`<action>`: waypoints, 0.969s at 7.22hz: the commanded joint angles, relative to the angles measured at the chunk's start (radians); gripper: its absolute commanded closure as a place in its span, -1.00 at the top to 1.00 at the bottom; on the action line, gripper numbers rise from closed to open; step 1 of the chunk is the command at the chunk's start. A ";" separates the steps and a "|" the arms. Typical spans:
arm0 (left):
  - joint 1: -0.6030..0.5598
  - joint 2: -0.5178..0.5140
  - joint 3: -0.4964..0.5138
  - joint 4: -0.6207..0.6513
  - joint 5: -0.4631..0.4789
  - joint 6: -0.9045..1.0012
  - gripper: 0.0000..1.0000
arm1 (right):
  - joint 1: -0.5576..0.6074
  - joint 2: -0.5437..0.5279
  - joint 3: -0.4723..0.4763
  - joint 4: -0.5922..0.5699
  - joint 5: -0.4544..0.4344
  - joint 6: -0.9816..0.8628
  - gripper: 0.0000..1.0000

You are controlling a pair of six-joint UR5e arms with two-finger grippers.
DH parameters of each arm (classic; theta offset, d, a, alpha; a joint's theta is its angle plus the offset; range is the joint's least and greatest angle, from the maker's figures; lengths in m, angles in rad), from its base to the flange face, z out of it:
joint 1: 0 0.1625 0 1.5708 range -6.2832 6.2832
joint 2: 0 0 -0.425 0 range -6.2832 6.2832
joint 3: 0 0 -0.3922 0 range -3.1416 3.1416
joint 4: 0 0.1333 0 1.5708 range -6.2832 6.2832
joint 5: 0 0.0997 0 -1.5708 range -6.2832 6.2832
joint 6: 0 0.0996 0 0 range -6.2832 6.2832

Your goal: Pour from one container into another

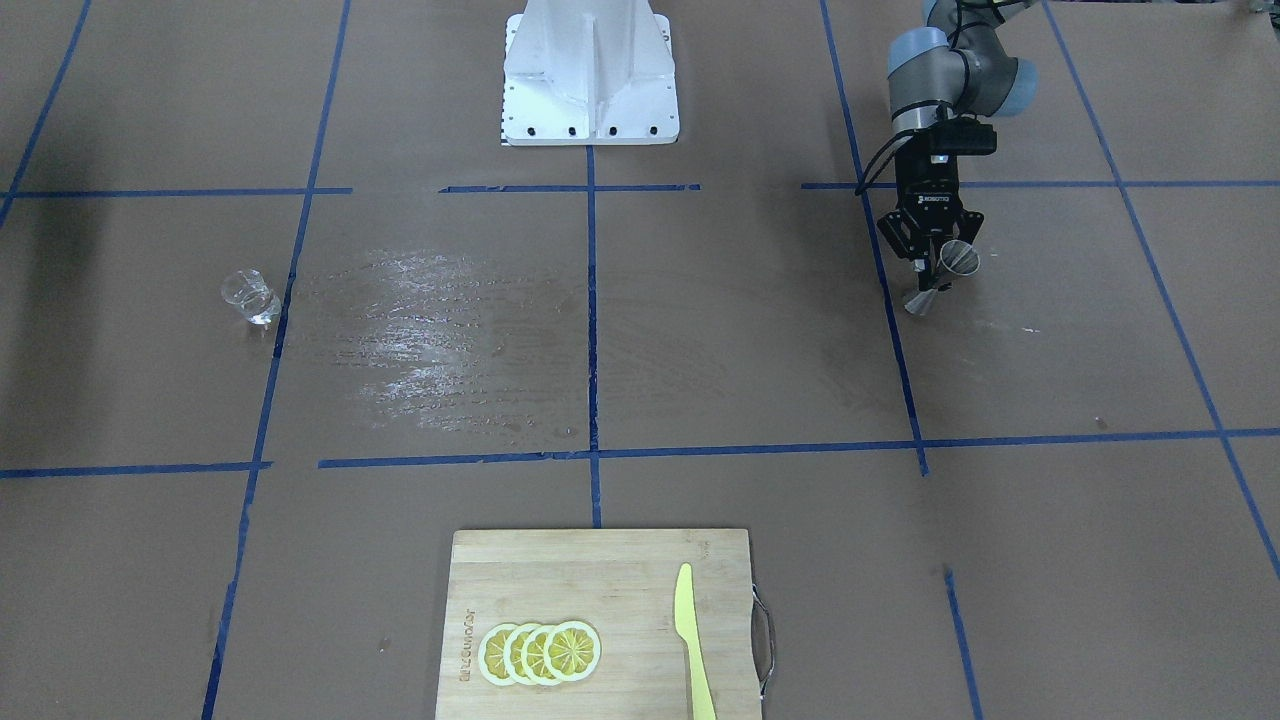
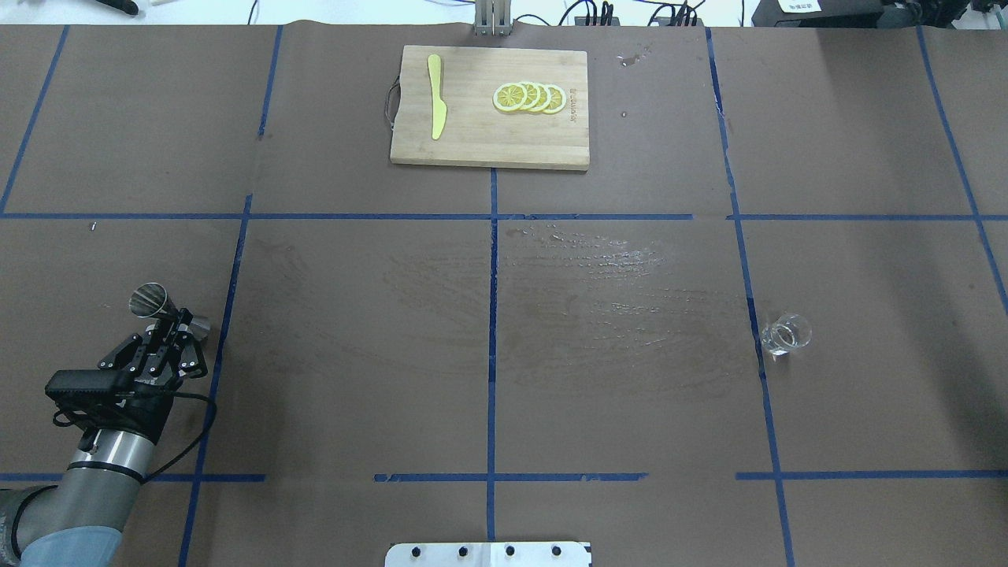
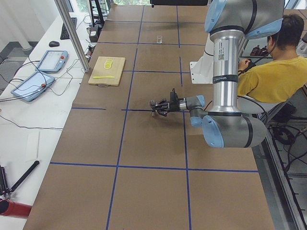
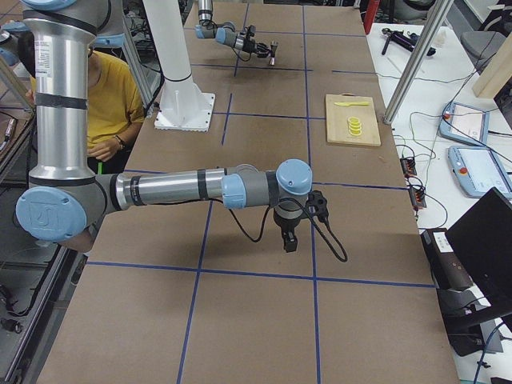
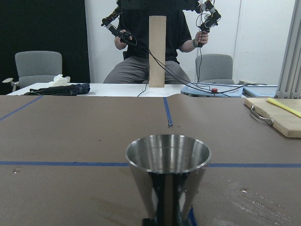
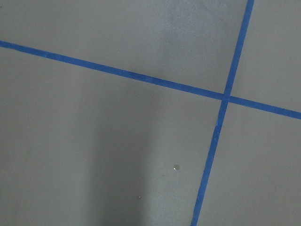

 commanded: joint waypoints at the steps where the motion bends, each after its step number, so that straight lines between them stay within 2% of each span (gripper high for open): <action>1: 0.001 0.000 0.011 -0.001 0.040 0.001 -1.00 | 0.000 0.003 0.003 0.001 0.018 0.001 1.00; 3: 0.001 -0.006 0.010 -0.018 0.053 0.004 -1.00 | 0.000 0.005 -0.010 0.158 0.023 0.009 1.00; 5: 0.006 -0.041 0.012 -0.024 0.069 0.007 -1.00 | -0.040 0.014 0.025 0.182 0.024 0.059 1.00; 6: 0.006 -0.060 0.012 -0.024 0.070 0.023 -1.00 | -0.096 0.012 0.067 0.244 0.026 0.263 1.00; 7: 0.009 -0.068 0.009 -0.024 0.070 0.049 -1.00 | -0.212 0.002 0.096 0.404 0.014 0.490 1.00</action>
